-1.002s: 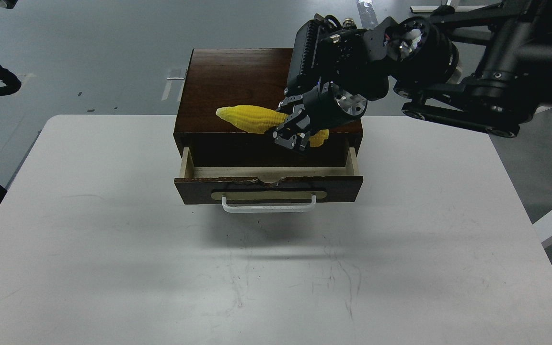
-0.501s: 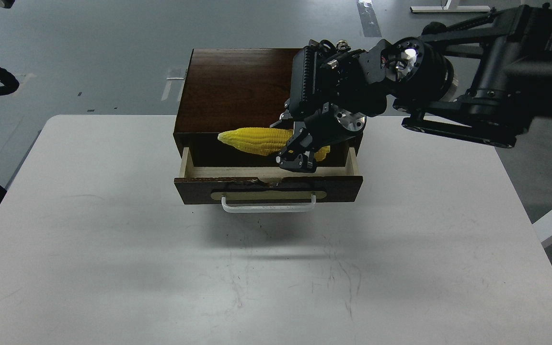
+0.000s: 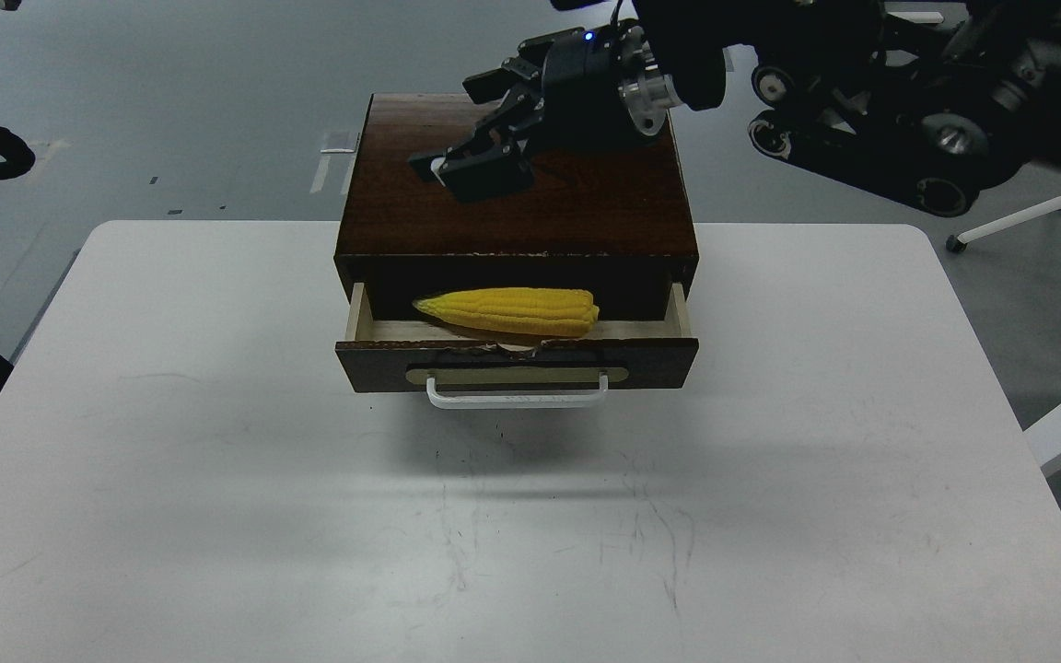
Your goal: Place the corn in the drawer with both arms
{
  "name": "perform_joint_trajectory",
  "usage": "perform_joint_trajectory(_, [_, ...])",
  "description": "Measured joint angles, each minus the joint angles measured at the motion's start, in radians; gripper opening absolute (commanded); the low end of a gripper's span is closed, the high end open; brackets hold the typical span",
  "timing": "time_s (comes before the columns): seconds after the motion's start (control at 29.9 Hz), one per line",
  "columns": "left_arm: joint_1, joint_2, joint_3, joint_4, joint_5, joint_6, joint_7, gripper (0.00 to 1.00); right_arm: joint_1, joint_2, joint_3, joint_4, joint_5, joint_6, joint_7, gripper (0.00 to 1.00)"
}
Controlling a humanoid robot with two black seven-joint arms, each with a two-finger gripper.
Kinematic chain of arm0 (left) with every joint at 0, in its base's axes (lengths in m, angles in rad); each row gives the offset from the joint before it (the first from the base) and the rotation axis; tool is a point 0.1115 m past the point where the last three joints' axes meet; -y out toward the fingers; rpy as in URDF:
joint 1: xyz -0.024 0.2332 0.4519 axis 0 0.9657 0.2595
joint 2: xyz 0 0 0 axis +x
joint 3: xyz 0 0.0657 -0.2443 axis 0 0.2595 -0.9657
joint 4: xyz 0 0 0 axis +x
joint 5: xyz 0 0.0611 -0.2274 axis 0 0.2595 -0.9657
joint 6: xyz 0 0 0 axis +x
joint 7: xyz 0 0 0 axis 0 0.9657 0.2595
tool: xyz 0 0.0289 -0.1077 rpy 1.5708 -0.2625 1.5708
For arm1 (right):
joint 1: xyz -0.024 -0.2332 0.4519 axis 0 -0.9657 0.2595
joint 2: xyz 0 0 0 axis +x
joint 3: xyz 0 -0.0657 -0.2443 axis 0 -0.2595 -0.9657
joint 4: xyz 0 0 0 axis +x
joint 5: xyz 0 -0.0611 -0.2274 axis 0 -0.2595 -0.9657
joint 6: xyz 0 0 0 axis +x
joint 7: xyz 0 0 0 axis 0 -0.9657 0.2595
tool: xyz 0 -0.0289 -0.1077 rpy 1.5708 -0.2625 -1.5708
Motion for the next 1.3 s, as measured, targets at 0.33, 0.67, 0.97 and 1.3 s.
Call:
perform_joint_trajectory(0.33, [0.0,-0.021,-0.001,0.0,-0.001,0.0,0.001,0.98,-0.104,-0.059,0.154,-0.201,0.698,-0.01,-0.001,1.0])
perform_joint_trajectory(0.67, [0.018,-0.05,-0.001,0.001,-0.005,0.0,-0.004,0.98,-0.42,-0.133,0.588,-0.249,1.093,-0.013,-0.007,1.0])
perform_joint_trajectory(0.97, [0.052,-0.098,-0.007,0.037,-0.016,0.0,0.005,0.98,-0.656,-0.152,0.836,-0.259,1.449,0.0,-0.021,1.0])
perform_joint_trajectory(1.3, [0.073,-0.146,-0.034,0.073,-0.054,0.0,0.005,0.98,-0.714,-0.183,0.855,-0.338,1.594,-0.002,-0.013,1.0])
